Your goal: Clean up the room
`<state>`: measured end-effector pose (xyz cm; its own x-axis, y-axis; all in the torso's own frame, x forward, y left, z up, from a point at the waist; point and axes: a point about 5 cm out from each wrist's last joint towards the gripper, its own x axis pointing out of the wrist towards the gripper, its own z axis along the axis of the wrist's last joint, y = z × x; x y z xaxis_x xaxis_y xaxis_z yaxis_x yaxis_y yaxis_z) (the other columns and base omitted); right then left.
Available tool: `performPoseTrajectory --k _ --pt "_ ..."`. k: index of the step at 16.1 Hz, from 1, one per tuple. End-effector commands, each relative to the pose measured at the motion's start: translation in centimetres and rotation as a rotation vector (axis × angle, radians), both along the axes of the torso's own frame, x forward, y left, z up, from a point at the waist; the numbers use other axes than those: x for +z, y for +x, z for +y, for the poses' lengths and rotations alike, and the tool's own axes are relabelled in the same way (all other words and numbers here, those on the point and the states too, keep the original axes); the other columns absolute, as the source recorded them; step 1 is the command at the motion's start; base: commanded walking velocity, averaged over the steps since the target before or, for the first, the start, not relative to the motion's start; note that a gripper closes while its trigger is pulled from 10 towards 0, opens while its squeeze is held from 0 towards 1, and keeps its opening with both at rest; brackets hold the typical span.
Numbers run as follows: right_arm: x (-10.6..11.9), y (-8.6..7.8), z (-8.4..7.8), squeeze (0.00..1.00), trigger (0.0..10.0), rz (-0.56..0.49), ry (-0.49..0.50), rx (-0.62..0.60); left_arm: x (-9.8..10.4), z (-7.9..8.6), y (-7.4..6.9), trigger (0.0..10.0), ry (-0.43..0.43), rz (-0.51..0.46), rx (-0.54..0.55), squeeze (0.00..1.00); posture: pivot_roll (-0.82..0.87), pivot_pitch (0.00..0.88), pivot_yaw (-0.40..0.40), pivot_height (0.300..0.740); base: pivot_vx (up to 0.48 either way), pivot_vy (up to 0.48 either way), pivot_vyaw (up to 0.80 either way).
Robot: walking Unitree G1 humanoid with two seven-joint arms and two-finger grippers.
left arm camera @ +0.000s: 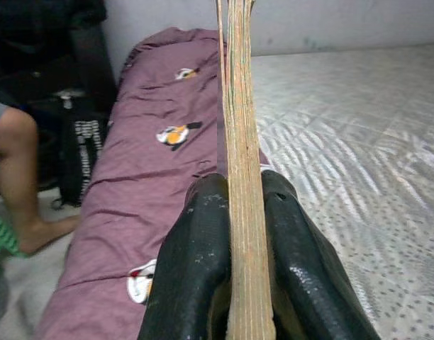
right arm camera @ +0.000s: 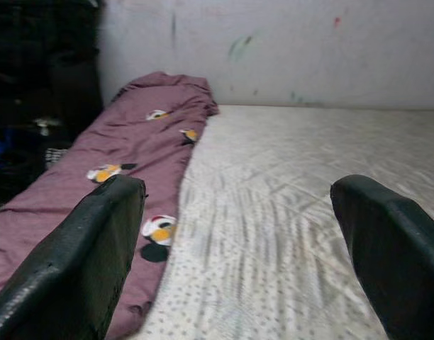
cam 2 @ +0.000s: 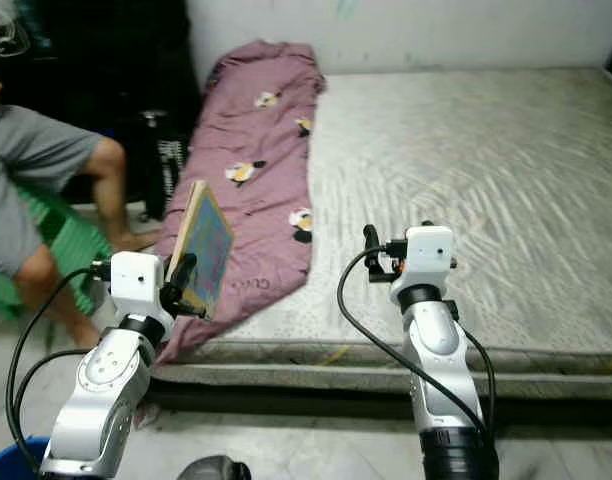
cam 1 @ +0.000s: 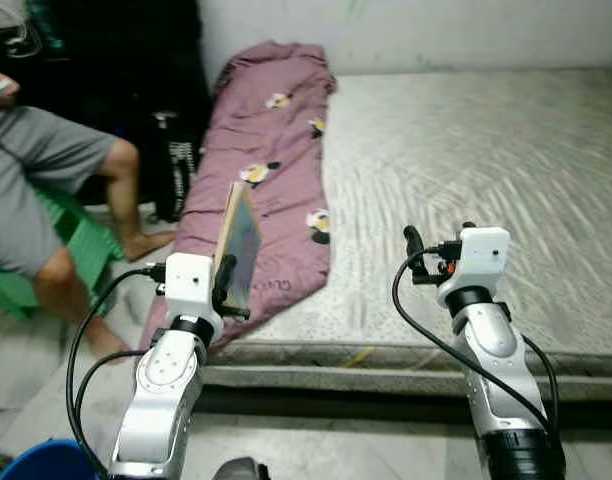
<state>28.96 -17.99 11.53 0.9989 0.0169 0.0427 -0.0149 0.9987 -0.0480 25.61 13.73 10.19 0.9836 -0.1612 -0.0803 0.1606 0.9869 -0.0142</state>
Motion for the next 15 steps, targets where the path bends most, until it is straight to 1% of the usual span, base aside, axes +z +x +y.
performPoseTrajectory --k 1,3,4,15 --pt "0.01 -0.02 0.19 0.00 10.0 0.004 0.000 0.012 1.23 0.03 0.08 10.0 -0.009 -0.056 -0.006 0.00 -0.06 0.001 0.052 0.740 0.000 0.000 0.00" --pt "-0.02 -0.15 0.06 0.00 10.0 0.007 -0.004 0.007 1.37 -0.16 -0.01 10.0 -0.023 -0.069 -0.031 0.00 -0.06 0.004 0.048 0.740 0.000 0.000 0.00" --pt "0.00 -0.15 0.04 0.00 10.0 0.007 -0.006 0.008 1.45 -0.14 -0.06 10.0 -0.022 -0.074 -0.032 0.00 -0.06 0.005 0.046 0.740 0.247 0.000 0.00" --pt "0.13 -0.03 -0.04 0.00 10.0 0.007 -0.014 0.009 1.40 -0.02 -0.21 10.0 -0.035 -0.073 -0.030 0.00 -0.06 0.008 0.041 0.740 0.395 0.000 0.00"
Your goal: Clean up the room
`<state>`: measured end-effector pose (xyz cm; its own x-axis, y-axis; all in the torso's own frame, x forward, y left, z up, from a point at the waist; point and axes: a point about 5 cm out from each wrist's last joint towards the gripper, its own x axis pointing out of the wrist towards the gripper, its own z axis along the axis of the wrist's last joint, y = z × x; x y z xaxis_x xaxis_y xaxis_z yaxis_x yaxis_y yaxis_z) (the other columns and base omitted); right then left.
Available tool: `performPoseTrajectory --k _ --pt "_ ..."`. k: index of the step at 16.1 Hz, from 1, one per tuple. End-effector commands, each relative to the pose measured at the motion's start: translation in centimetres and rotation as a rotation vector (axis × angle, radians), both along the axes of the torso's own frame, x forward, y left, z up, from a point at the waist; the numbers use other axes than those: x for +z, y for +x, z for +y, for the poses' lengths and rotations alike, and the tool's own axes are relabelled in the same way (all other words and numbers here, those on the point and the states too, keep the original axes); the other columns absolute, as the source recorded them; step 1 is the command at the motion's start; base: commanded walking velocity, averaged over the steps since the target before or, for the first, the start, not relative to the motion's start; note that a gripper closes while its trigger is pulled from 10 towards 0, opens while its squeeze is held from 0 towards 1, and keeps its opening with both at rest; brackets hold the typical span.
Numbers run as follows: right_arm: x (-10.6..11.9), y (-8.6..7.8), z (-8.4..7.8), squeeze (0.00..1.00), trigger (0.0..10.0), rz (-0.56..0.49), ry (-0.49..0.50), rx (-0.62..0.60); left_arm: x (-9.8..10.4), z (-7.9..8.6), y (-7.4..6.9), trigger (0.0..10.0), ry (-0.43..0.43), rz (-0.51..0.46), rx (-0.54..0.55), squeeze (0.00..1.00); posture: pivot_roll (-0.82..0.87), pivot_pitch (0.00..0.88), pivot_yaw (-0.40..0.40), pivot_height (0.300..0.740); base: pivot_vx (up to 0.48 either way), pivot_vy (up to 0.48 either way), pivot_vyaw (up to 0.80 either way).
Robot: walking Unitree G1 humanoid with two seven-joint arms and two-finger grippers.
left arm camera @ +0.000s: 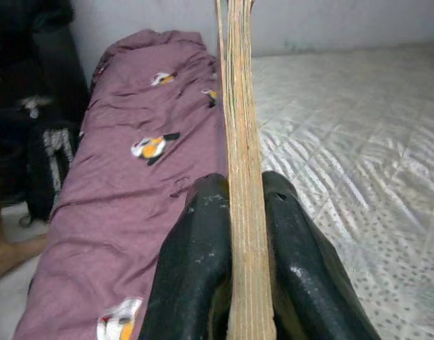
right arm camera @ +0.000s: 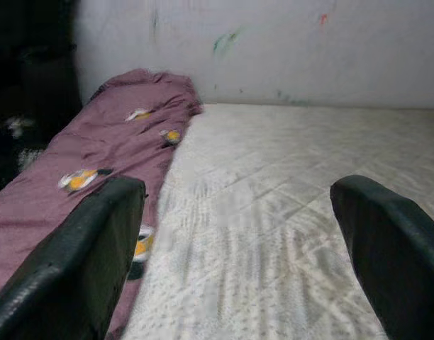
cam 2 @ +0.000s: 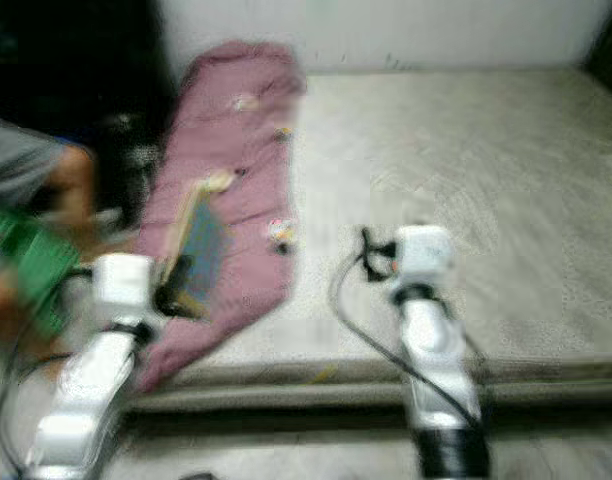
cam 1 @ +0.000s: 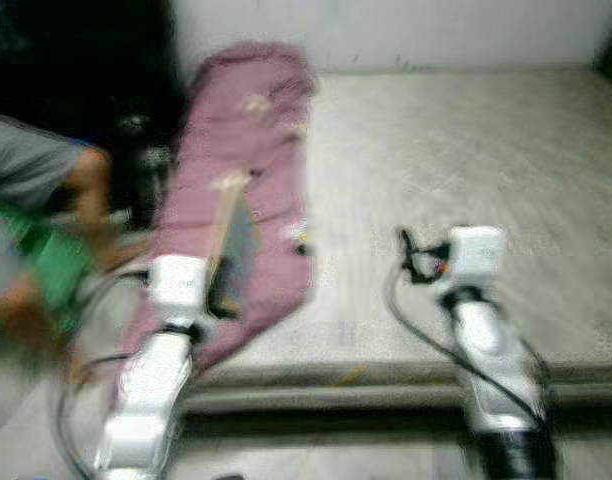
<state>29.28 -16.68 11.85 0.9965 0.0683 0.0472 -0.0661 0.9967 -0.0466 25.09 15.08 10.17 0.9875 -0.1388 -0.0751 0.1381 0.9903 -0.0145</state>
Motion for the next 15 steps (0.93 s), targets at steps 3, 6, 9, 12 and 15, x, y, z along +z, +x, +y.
performPoseTrajectory --k 3,6,9,12,15 --pt "-0.16 -0.25 -1.36 0.00 10.0 0.009 -0.016 -0.044 1.30 -1.21 0.41 10.0 -0.039 -0.050 0.002 0.00 -0.06 0.009 0.037 0.740 0.120 0.000 0.00" --pt "-0.22 -0.18 -1.18 0.00 10.0 0.011 -0.014 -0.039 1.24 -1.03 0.36 10.0 -0.028 -0.048 0.033 0.00 -0.05 0.008 0.033 0.740 0.000 0.000 0.00" --pt "-0.11 -0.09 -1.09 0.00 10.0 0.004 -0.039 -0.025 1.28 -1.11 0.35 10.0 -0.011 -0.050 0.027 0.00 -0.05 0.004 0.031 0.740 0.000 0.000 0.00" --pt "0.07 0.03 -1.00 0.00 10.0 0.000 -0.033 -0.016 1.29 -1.05 0.38 10.0 -0.009 -0.054 0.025 0.00 -0.05 0.002 0.030 0.740 0.000 -0.319 0.28" --pt "0.21 0.13 -0.94 0.00 10.0 -0.006 -0.033 -0.016 1.35 -1.05 0.44 10.0 -0.010 -0.058 0.025 0.00 -0.05 0.000 0.028 0.740 0.000 -0.444 0.00"
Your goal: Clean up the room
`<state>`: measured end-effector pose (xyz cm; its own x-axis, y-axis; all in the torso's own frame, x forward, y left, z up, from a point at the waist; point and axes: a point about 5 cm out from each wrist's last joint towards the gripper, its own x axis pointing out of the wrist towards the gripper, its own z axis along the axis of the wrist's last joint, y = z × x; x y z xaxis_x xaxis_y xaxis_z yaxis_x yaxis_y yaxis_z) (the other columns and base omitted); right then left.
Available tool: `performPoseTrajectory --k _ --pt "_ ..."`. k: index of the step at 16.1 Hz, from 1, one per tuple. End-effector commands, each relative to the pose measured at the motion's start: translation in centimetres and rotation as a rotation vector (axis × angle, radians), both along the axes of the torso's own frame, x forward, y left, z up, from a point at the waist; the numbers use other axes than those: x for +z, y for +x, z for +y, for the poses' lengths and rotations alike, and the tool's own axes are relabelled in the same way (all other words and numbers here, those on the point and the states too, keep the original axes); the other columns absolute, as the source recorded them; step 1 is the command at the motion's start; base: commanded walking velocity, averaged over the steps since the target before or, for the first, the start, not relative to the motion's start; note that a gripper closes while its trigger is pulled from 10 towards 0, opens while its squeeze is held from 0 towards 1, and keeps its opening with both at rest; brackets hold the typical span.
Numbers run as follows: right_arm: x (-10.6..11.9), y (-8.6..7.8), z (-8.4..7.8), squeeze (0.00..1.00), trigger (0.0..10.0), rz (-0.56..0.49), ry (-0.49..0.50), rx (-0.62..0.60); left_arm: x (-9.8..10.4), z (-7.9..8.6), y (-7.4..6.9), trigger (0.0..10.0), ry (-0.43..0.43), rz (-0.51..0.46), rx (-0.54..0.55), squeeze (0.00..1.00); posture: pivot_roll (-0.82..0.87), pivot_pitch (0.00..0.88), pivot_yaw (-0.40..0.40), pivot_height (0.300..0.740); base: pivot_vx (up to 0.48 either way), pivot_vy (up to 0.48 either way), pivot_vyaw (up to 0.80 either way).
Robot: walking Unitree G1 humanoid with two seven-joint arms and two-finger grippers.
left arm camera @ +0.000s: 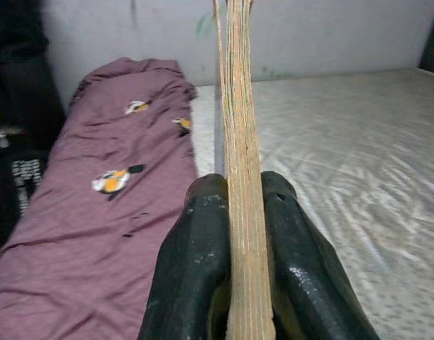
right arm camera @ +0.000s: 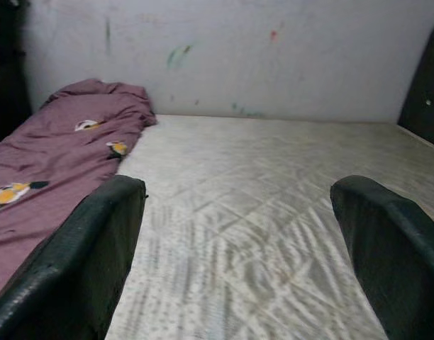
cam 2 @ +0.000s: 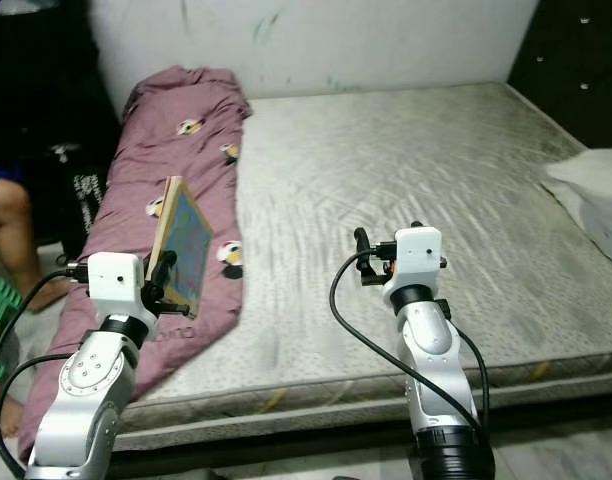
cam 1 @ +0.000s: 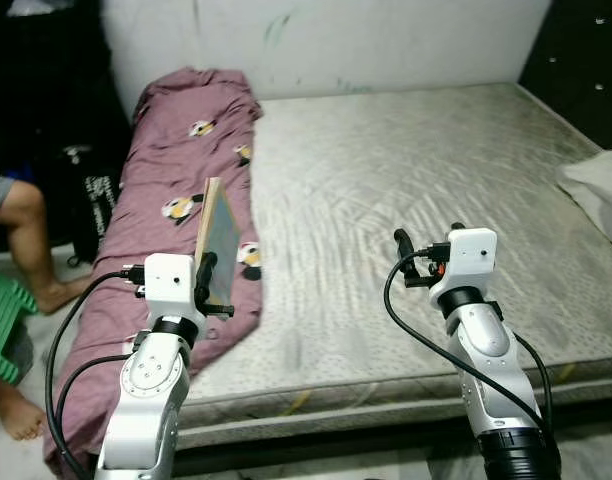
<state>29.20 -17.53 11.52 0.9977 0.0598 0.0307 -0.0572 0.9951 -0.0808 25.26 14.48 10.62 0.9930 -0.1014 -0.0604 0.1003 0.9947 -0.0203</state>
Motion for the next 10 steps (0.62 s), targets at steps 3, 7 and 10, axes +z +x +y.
performPoseTrajectory --k 3,7,10 --pt "0.42 0.21 -0.06 0.00 10.0 -0.016 -0.004 -0.002 0.87 -0.39 0.23 10.0 -0.004 -0.041 -0.013 0.00 -0.05 0.001 0.026 0.740 0.000 -0.480 0.00" --pt "0.46 0.20 0.08 0.00 10.0 -0.020 -0.008 0.010 0.87 -0.34 0.26 10.0 -0.005 -0.041 -0.015 0.00 -0.05 0.002 0.029 0.740 0.000 -0.480 0.29" --pt "0.34 0.10 0.08 0.00 10.0 -0.018 -0.005 0.008 0.86 -0.37 0.28 10.0 -0.002 -0.040 -0.022 0.00 -0.05 0.002 0.032 0.740 0.000 -0.357 0.21"
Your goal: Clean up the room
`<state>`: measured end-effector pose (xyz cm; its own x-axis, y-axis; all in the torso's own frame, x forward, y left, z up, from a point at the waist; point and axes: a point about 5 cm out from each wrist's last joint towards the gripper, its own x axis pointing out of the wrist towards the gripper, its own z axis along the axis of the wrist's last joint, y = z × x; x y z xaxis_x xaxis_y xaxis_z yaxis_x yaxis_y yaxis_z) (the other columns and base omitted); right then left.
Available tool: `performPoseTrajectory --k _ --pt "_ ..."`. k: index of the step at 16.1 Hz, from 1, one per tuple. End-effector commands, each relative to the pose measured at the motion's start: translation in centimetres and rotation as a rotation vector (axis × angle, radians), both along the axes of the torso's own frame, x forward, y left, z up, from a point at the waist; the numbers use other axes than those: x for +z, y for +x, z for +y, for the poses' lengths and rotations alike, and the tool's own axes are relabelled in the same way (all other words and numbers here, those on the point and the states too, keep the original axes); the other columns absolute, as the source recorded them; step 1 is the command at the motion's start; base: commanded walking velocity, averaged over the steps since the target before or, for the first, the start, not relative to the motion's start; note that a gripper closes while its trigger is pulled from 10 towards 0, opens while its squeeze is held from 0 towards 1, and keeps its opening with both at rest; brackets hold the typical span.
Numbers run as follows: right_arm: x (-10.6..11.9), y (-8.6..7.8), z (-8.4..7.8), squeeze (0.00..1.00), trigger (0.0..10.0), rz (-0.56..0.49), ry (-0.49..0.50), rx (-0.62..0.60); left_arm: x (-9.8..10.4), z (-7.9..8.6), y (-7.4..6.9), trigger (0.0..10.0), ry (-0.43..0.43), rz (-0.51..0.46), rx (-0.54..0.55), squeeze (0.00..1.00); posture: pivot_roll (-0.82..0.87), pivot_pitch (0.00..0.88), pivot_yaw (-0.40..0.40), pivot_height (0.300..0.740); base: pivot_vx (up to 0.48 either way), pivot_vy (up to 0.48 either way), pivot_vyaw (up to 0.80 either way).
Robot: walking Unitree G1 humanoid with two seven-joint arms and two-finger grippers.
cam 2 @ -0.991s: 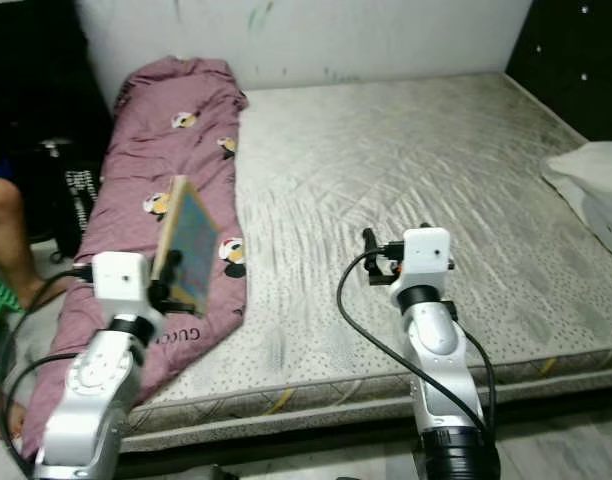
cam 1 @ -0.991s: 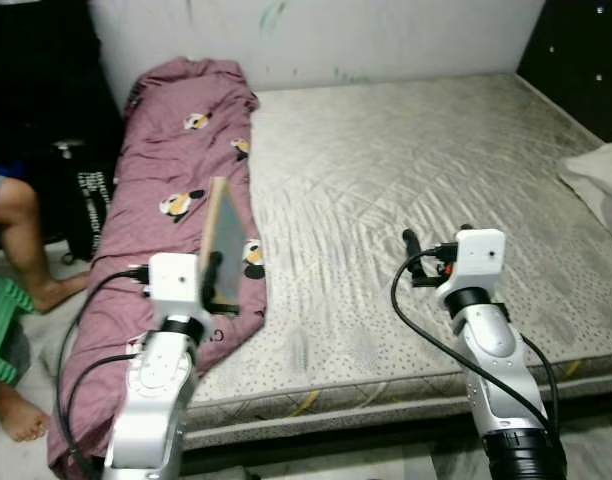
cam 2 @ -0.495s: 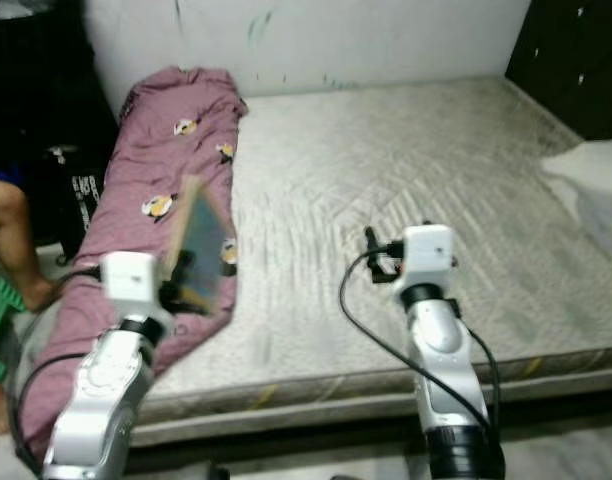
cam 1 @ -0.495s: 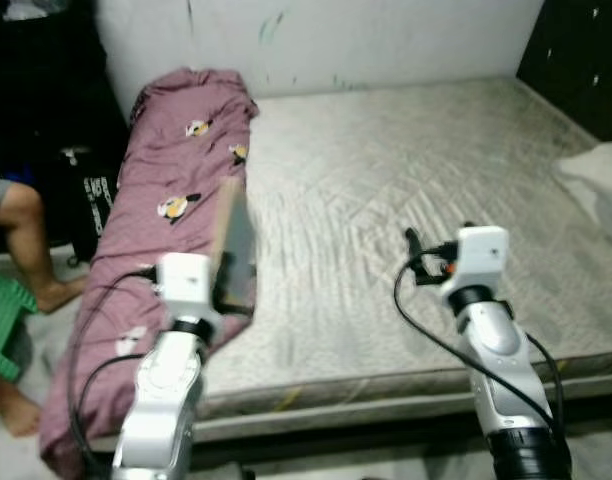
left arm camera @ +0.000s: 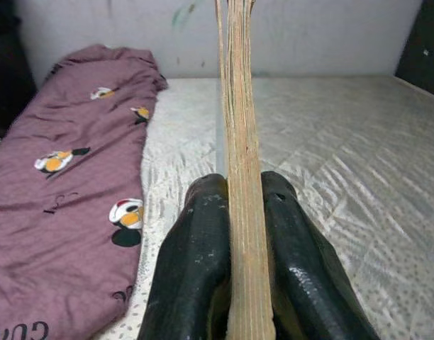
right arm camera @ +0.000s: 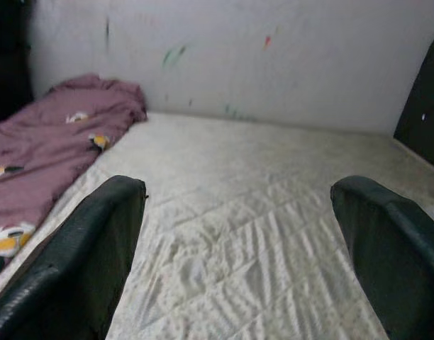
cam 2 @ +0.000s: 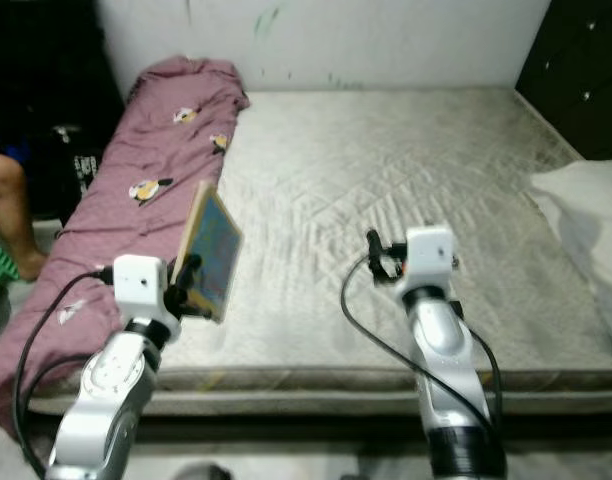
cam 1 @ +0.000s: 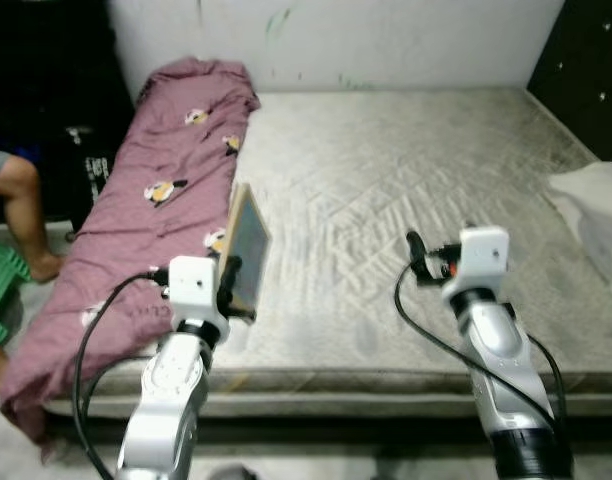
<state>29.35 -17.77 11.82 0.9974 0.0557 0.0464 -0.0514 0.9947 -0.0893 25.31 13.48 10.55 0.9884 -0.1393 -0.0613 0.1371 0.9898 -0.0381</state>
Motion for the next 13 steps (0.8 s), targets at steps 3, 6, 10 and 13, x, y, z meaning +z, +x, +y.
performPoseTrajectory --k 3,6,10,13 --pt "-0.3 -0.1 0.1 0.00 10.0 0.015 0.025 -0.007 0.8 0.6 0.2 10.0 -0.012 -0.047 0.023 0.00 -0.05 0.000 0.038 0.740 0.000 -0.090 0.00" --pt "-1.2 0.3 0.3 0.00 10.0 0.046 0.029 -0.086 0.2 0.8 1.1 10.0 -0.035 -0.034 0.028 0.00 -0.05 0.000 0.047 0.740 0.000 0.000 0.00" --pt "-1.1 0.6 1.5 0.00 10.0 0.015 0.074 -0.083 0.7 2.2 2.5 10.0 0.047 -0.088 0.075 0.00 -0.04 0.000 0.049 0.740 0.000 0.000 0.00" --pt "-1.0 0.4 1.6 0.00 10.0 -0.003 0.142 -0.077 0.9 2.6 2.4 10.0 0.058 -0.116 0.132 0.00 -0.04 0.000 0.061 0.740 0.000 0.000 0.00"
